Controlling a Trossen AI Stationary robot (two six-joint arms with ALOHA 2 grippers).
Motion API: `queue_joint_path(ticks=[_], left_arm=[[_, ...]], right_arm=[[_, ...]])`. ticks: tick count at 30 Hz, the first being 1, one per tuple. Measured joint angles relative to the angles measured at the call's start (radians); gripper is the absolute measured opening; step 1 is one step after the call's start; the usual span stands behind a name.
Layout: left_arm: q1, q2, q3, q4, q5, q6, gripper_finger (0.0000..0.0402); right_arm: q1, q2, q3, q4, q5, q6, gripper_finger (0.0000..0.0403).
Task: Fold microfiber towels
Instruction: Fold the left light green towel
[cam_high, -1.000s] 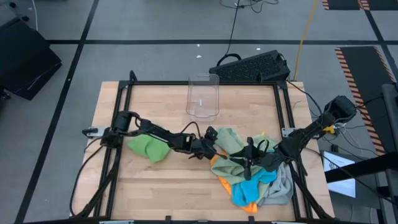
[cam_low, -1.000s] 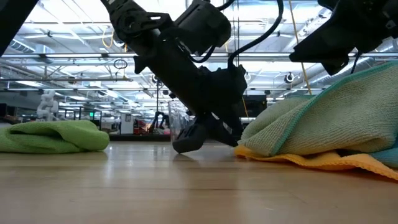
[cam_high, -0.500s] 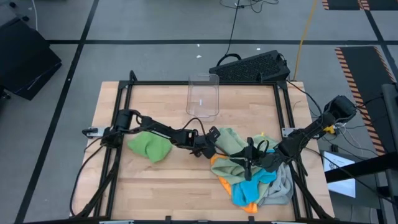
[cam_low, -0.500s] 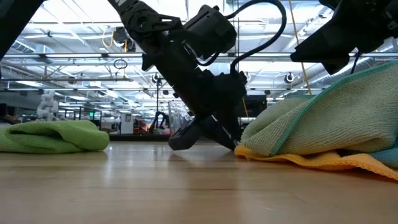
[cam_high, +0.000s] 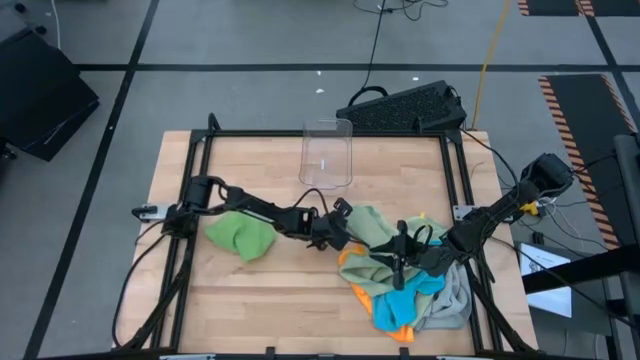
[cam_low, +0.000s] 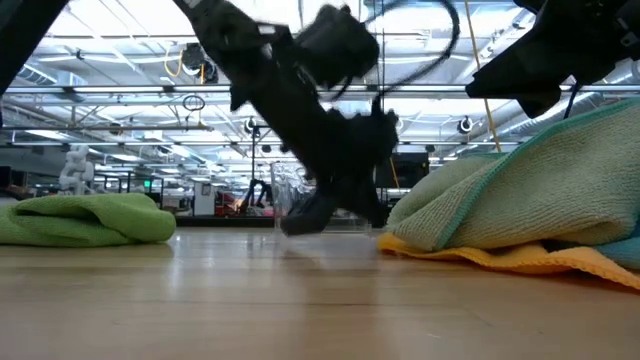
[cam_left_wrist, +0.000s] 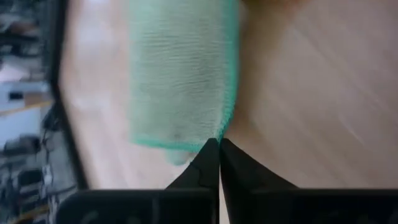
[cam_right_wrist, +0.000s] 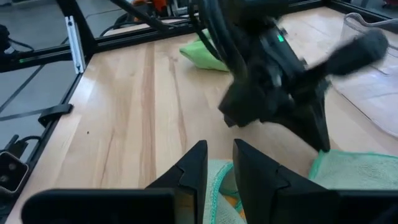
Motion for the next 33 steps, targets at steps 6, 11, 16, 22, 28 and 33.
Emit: queue_joint_path(ticks=[6,11,16,22,28,33], left_arm=[[-0.063,-0.129,0.002,-0.034,-0.043,-0.088,0.0002],[-0.107,-0.223,0.002,-0.09,-0.053,-0.176,0.0001],[-0.157,-0.267,0.002,-0.143,-0.152,-0.235,0.0001],[-0.215,-0.31,0.004,-0.187,-0.208,-0.305,0.0001],[-0.229,-0.339,0.003,-0.23,-0.227,-0.368,0.0001],[-0.225,-0.341,0.003,-0.224,-0.228,-0.396,0.0]], right_arm=[[0.0,0.0,0.0,0.0,0.059,0.007,0.0071],[0.003,0.0,0.0,-0.001,0.074,-0.081,0.0076],[0.003,0.0,0.0,0.051,0.059,-0.157,0.0129],[-0.01,0.0,0.0,0.12,0.11,-0.249,0.0228],[-0.034,0.021,0.004,0.253,0.076,-0.326,0.0288],[-0.06,0.144,0.097,0.237,0.078,-0.338,0.0293]])
